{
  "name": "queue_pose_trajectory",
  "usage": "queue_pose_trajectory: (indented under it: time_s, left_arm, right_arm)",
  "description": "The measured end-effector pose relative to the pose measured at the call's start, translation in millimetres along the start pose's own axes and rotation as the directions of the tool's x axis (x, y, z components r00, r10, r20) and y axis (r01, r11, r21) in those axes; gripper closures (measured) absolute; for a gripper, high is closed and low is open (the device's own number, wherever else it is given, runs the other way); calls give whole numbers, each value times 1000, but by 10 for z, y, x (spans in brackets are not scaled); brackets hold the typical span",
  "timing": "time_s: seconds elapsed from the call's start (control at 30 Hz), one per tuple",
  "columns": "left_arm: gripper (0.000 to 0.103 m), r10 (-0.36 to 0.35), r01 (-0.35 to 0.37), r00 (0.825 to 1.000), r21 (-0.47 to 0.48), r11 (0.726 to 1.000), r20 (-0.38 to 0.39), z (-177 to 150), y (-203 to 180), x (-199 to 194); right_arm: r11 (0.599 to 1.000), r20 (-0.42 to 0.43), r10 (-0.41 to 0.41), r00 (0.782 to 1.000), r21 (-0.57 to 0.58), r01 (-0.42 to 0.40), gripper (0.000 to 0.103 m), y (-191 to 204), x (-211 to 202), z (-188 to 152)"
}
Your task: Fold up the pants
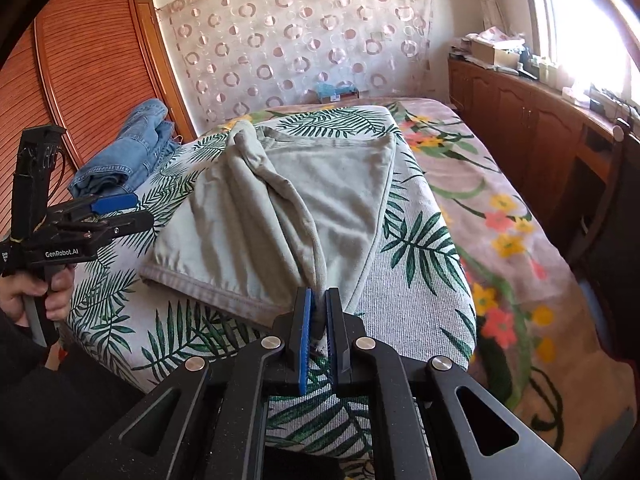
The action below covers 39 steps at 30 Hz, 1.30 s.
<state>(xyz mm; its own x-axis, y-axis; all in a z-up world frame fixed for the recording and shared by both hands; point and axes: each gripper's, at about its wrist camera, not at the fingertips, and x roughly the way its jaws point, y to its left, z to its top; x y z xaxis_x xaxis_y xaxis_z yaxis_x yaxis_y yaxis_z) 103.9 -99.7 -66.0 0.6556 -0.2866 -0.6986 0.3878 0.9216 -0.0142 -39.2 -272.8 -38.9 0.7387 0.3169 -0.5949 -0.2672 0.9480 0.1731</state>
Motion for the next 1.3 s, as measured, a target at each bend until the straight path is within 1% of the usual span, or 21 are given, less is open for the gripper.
queue_pose_trajectory:
  time_s: [0.07, 0.2, 0.3, 0.43, 0.7, 0.93, 1.1, 1.3]
  left_arm:
    - [21, 5, -4, 1000, -5, 1000, 4, 11, 20, -12]
    - [21, 5, -5, 1000, -4, 1000, 7, 38, 56, -3]
    - [21, 10, -10, 1000, 1, 1000, 9, 72, 64, 23]
    - [21, 15, -15, 1000, 2, 1000, 7, 127, 85, 66]
    - [21, 17, -17, 1000, 1, 1000, 10, 262, 161, 134]
    - [21, 13, -13, 1000, 0, 1000, 4, 305, 216, 213]
    - [21, 18, -18, 1000, -13, 1000, -11, 293, 258, 269]
    - [21, 21, -22, 1000, -25, 999, -23, 256, 297, 289]
  right_arm:
    - [1000, 8, -1, 1000, -2, 1, 91, -8, -14, 45]
    - [1000, 37, -13, 999, -20, 13, 79, -13, -36, 140]
    - [999, 58, -16, 998, -40, 18, 75, -1, -11, 280]
    - [997, 74, 1, 997, -74, 4, 75, 52, 96, 445]
    - [990, 67, 51, 996, -136, -42, 75, 240, 426, 761]
    - [982, 11, 111, 994, -156, -108, 75, 312, 826, 1048]
    - [979, -30, 124, 992, -160, -127, 75, 298, 1112, 1212]
    - [976, -64, 129, 990, -169, -138, 75, 301, 1266, 1318]
